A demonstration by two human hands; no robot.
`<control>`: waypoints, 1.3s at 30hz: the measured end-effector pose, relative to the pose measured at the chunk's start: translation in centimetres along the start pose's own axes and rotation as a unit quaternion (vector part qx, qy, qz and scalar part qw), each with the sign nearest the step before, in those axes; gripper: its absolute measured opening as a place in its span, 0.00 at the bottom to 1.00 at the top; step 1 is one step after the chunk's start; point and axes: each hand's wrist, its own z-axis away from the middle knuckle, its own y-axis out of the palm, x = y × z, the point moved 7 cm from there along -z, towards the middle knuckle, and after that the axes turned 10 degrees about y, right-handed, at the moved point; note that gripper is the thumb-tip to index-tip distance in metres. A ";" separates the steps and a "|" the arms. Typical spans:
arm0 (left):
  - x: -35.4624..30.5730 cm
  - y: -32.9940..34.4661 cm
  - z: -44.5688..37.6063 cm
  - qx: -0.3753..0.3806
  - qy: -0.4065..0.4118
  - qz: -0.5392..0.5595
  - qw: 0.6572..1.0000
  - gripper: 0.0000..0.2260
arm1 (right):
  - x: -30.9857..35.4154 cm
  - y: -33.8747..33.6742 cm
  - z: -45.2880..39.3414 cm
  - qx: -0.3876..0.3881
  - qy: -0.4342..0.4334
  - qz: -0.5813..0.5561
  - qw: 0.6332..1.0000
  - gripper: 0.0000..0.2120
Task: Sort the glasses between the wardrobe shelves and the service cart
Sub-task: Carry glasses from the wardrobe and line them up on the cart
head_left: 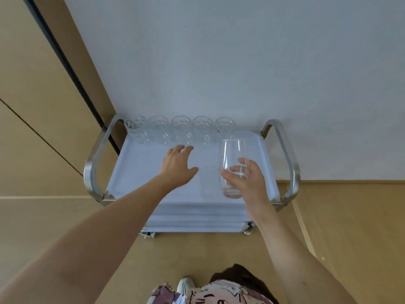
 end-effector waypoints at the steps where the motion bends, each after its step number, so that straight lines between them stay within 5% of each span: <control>1: 0.0 0.0 0.7 -0.002 -0.002 0.000 1.000 0.33 | -0.3 -0.1 0.6 0.002 -0.001 -0.001 1.000 0.37; 10: -1.1 2.3 10.4 -0.057 -0.055 0.045 0.996 0.27 | -7.0 -2.8 5.3 0.026 0.066 -0.014 0.997 0.33; 20: -2.6 9.5 20.2 -0.007 -0.095 0.050 0.994 0.26 | -17.2 -2.1 10.6 0.053 0.162 -0.008 0.985 0.36; 26: -0.9 12.7 19.8 0.005 -0.073 0.057 0.996 0.26 | -19.9 -1.2 10.2 0.031 0.166 -0.002 0.986 0.28; 39: 10.3 27.2 15.6 -0.006 -0.013 0.036 0.999 0.26 | -34.3 -0.1 -0.7 0.010 0.128 -0.013 0.992 0.33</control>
